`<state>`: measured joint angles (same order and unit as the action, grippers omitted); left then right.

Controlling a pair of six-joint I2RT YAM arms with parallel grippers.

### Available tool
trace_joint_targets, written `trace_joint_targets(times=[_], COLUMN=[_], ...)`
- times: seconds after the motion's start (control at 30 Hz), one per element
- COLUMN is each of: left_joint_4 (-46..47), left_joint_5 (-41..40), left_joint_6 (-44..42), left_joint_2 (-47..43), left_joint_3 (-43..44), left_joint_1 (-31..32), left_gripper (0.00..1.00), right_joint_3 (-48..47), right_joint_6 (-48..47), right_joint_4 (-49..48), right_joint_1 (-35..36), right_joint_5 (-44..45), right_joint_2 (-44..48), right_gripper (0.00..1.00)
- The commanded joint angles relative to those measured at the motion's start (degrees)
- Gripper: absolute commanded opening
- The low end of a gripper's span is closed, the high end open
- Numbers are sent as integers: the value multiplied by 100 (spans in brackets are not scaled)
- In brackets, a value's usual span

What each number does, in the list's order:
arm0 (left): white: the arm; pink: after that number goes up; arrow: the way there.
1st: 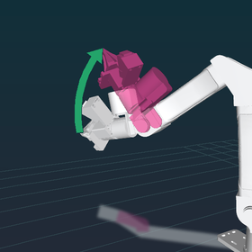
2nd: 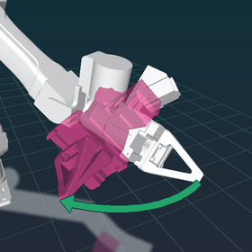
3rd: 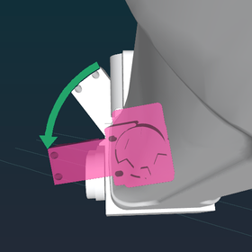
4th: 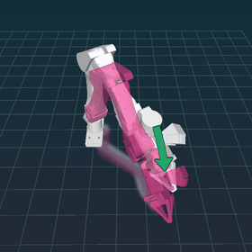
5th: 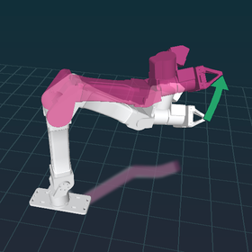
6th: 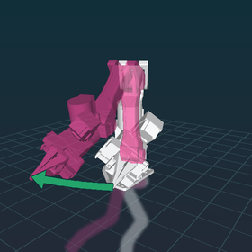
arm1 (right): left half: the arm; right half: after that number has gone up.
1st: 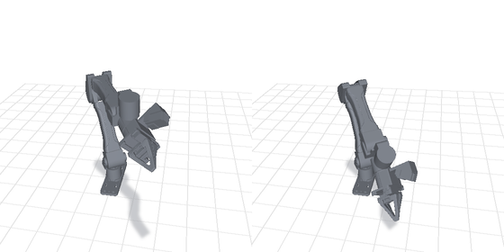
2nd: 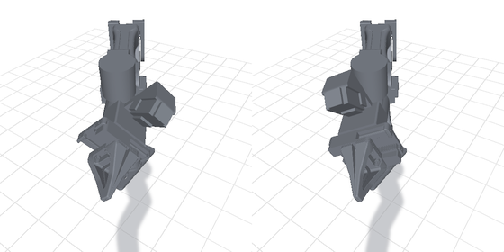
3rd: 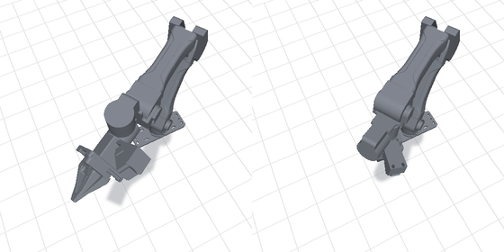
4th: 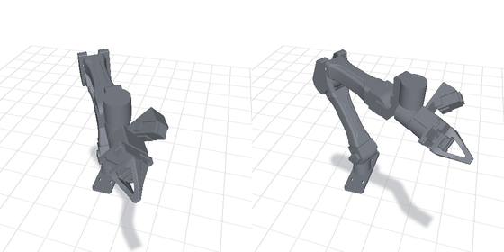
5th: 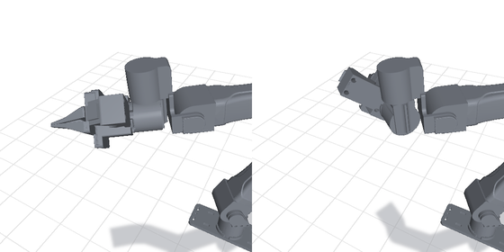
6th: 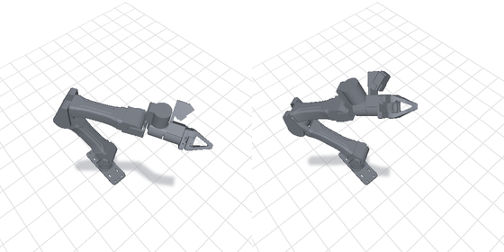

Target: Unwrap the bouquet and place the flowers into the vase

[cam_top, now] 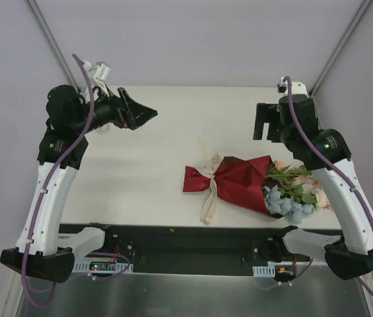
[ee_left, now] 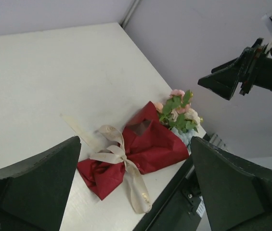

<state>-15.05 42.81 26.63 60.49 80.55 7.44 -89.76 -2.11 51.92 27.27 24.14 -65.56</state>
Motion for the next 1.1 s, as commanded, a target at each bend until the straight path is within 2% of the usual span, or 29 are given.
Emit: trace_joint_targets(times=[0.0,0.23,0.33,0.37,0.47,0.6,0.73,0.9,1.07], left_joint_4=[327,353,406,406,477,512,626,705,810], left_joint_5=[-246,-440,-239,-133,17,-18,-158,-36,-97], left_joint_6=[9,-71,219,298,395,404,316,360,281], left_joint_2=[296,1034,1570,1719,2203,2826,3267,3820,3883], left_joint_3=[-338,-716,-796,-787,-734,-646,-743,-743,-910], left_joint_1=[555,1145,1145,1145,1224,1505,1874,2103,2340], left_gripper=[96,96,86,80,76,64,59,57,54], right_joint_3=[150,186,362,371,362,607,1021,1214,1215], right_joint_6=[158,193,596,676,1027,1309,1459,1424,1108], right_joint_4=[-207,-832,-1306,-1368,-1553,-1991,-2432,-2538,-2503], right_joint_1=[226,350,350,350,341,341,332,87,-108], right_joint_5=[-198,-1428,-1886,-2009,-2361,-2957,-3240,-3319,-3627], right_joint_2=[-290,-940,-1160,-1257,-1661,-2004,-2127,-2321,-2663], right_gripper=[96,96,96,96,98,86,68,61,56])
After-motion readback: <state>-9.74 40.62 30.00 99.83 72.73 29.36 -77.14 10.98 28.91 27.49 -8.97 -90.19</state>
